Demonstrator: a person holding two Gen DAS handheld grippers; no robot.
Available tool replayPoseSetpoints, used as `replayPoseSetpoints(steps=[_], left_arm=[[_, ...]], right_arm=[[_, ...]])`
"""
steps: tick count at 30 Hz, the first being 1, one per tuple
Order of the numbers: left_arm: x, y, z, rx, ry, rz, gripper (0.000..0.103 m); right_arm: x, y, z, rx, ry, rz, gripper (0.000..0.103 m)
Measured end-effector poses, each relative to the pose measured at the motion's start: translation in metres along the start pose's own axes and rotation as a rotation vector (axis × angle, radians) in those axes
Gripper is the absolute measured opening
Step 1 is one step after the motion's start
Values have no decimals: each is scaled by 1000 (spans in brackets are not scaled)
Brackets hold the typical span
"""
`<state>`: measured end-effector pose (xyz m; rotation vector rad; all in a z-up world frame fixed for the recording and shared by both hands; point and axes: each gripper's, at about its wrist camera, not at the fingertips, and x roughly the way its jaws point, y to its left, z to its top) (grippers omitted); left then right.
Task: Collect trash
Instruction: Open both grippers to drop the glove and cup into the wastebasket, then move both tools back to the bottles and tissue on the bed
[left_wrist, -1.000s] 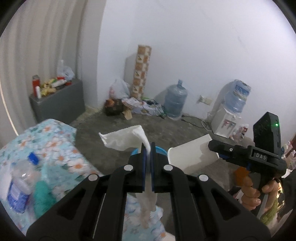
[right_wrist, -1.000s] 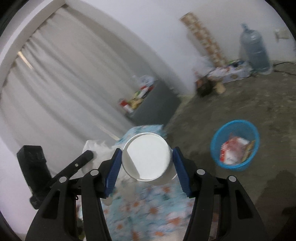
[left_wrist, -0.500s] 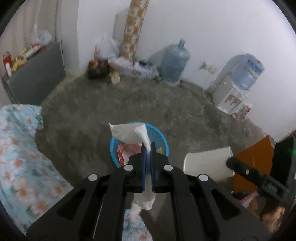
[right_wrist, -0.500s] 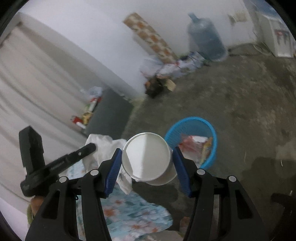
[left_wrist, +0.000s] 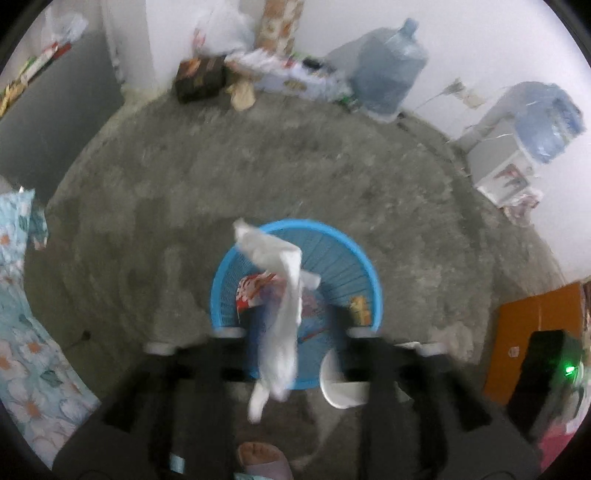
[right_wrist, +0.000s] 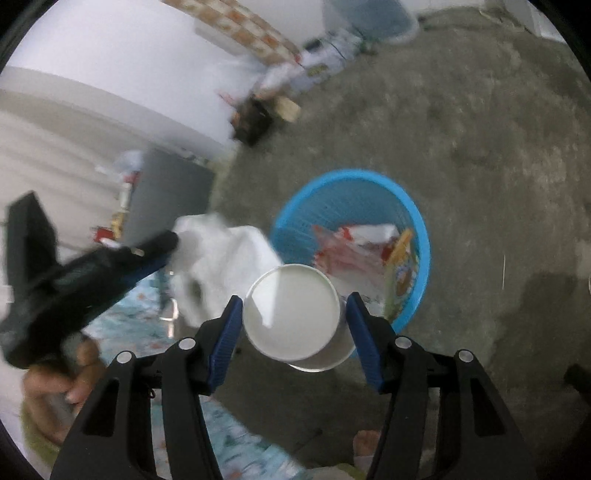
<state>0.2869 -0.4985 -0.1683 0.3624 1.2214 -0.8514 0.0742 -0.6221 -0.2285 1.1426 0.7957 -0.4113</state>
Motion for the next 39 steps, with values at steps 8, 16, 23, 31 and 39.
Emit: replayPoseSetpoints(steps=[8, 16, 23, 31, 39], left_arm=[[-19, -7, -9, -3, -50, -12, 59], [-141, -33, -36, 28, -248, -70, 69], [-258, -46, -93, 78, -417, -62, 80], [-358, -12, -189, 50, -549, -8, 85], [-408, 55, -281, -57, -619, 184, 89]], right_arm=[[-3, -27, -16, 82, -30, -35, 68], [-66, 11, -34, 12, -130, -13, 68], [-121, 75, -63, -129, -175, 46, 70], [-169, 153, -108, -368, -178, 111, 78], [-184, 208, -162, -558, -126, 117, 87]])
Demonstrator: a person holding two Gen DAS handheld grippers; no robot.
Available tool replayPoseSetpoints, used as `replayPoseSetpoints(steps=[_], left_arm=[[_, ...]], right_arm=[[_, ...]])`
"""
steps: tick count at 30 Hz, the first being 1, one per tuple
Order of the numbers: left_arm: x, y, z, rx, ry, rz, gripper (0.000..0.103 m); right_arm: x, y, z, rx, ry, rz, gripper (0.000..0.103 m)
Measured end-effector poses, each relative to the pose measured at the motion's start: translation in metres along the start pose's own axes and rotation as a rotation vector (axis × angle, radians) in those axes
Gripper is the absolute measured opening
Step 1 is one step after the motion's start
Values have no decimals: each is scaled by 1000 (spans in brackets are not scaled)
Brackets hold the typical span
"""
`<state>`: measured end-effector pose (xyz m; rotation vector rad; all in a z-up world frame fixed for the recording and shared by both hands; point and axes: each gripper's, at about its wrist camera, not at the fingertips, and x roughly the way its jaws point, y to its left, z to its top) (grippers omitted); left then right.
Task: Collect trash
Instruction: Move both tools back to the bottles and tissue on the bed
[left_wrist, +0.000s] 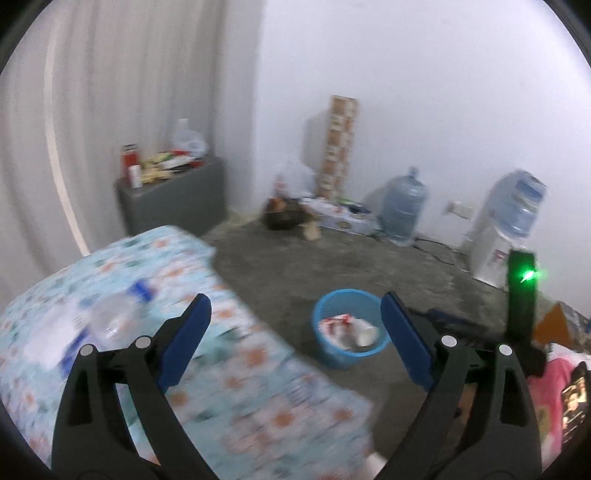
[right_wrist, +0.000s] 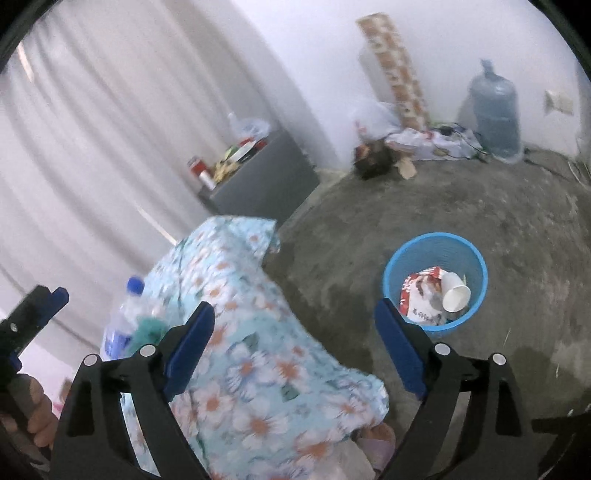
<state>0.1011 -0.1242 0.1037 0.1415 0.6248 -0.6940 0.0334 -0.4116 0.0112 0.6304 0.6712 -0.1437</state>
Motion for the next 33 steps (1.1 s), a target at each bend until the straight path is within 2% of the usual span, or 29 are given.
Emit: replayPoseSetpoints(steps=[4, 9, 13, 18, 33], left_arm=[[-21, 42, -24, -46, 7, 117, 89], [-39, 81, -47, -110, 19, 195, 89], [-45, 103, -62, -160, 25, 217, 89], [-49, 121, -78, -203, 30, 233, 89], [-58, 155, -98, -272, 29, 272, 89]], right_arm=[[4, 28, -8, -62, 45, -1, 88], [10, 62, -22, -144, 87, -17, 91], [18, 84, -32, -188, 122, -25, 92], [27, 104, -44, -228, 148, -91, 92], [38, 150, -71, -424, 113, -250, 96]])
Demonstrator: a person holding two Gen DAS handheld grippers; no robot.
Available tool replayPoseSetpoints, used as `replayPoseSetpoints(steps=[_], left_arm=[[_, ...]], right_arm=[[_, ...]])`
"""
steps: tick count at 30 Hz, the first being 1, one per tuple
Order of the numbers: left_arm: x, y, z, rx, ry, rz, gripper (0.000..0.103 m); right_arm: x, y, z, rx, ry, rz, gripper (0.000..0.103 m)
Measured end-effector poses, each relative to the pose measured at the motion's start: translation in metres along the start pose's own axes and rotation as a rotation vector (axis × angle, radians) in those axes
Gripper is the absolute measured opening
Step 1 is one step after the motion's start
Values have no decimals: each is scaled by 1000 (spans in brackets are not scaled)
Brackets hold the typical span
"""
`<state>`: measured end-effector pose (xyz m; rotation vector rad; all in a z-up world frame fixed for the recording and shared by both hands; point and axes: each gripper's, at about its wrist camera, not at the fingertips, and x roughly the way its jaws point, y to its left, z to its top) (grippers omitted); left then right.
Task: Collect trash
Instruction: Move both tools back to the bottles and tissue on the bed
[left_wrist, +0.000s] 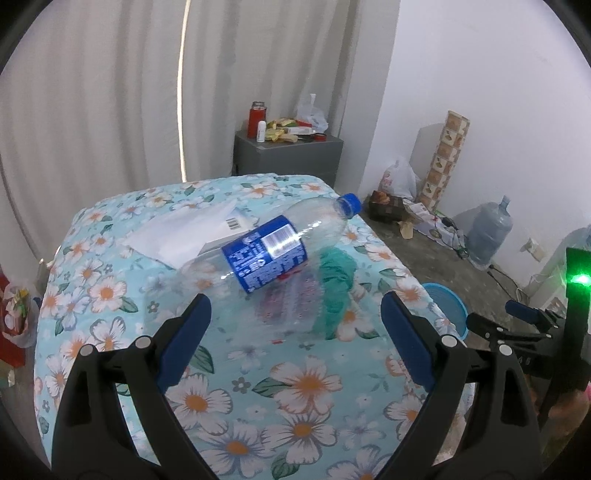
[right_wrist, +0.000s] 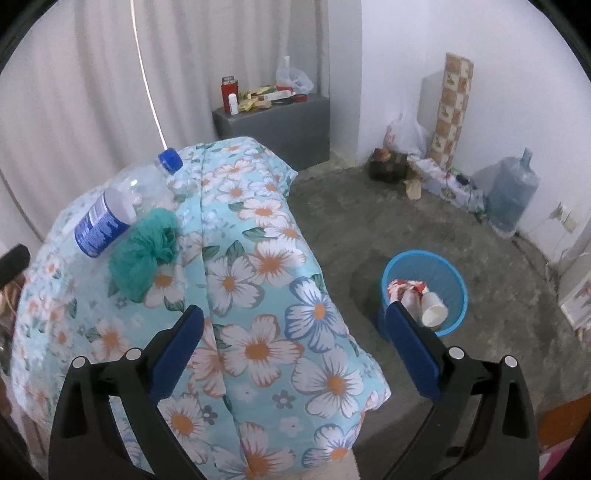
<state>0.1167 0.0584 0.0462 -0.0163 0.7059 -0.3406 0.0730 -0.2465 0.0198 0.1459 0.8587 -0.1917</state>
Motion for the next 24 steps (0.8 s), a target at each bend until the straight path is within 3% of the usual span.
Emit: replayPoseSetpoints(steps=[14, 18, 24], left_arm=[[2, 19, -6, -37, 9, 33, 89], [4, 23, -8, -48, 17, 45, 89], [2, 33, -16, -79, 14, 71, 90]], right_arm=[[-1, 15, -3, -39, -30, -8, 96], [2, 2, -1, 16, -39, 80, 96], [12, -34, 3, 197, -13, 216, 96]])
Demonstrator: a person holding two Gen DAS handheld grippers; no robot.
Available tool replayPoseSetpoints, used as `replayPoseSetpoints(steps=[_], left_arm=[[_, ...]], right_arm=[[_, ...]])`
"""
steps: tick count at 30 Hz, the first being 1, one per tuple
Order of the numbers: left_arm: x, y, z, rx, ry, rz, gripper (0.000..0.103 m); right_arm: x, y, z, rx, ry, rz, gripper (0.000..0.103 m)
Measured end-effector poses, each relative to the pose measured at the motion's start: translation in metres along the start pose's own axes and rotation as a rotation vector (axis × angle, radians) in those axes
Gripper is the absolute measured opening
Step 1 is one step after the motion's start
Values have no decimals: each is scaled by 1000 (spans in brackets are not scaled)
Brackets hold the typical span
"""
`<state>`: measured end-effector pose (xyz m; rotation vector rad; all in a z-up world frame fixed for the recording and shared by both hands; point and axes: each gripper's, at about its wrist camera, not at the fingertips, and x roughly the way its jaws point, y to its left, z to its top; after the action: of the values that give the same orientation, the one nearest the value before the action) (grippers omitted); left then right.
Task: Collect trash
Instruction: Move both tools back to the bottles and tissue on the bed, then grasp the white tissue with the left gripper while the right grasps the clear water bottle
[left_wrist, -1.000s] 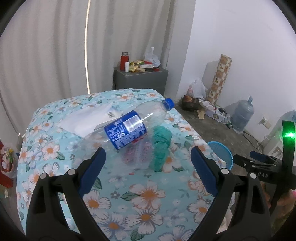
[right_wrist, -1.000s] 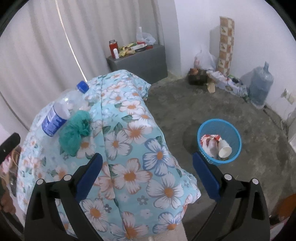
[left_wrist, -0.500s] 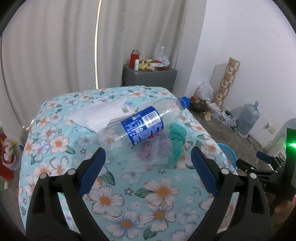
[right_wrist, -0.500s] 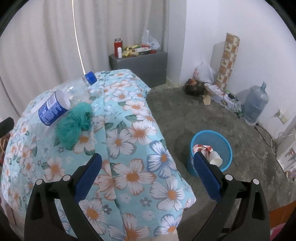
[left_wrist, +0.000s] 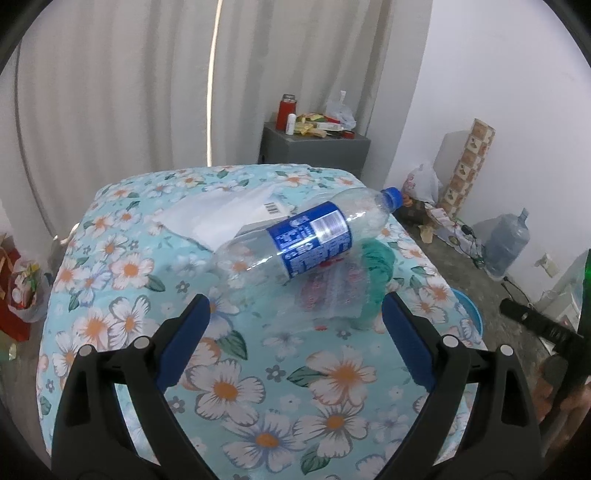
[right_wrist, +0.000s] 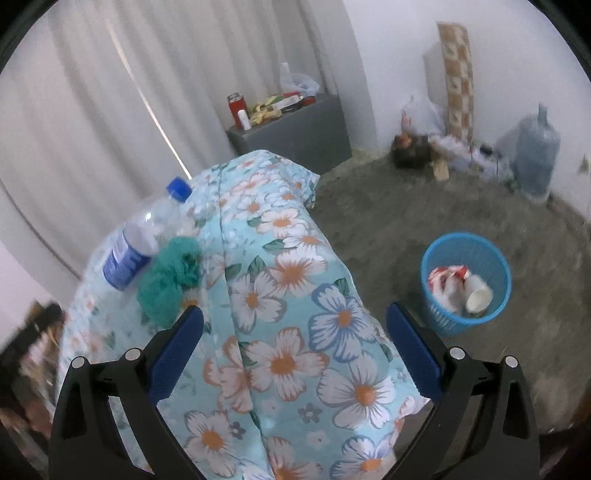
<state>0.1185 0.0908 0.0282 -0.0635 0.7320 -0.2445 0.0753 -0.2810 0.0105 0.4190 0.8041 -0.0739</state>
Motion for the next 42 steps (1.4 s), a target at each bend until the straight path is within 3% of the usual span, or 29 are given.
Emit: replayPoseSetpoints(steps=[9, 17, 29, 38, 42], left_arm=[[5, 24, -10, -47, 10, 28, 90], [10, 37, -13, -76, -2, 6, 90], [20, 54, -12, -112, -15, -6, 90], [37, 89, 33, -149, -67, -17, 90], [72, 128, 59, -313, 7, -76, 90]], right_arm=[[20, -6, 10, 139, 83, 189, 96], [40, 5, 11, 160, 141, 298, 96], [51, 31, 29, 148, 143, 450, 96], [64, 44, 40, 161, 157, 508, 96], [68, 44, 44, 174, 157, 521, 95]])
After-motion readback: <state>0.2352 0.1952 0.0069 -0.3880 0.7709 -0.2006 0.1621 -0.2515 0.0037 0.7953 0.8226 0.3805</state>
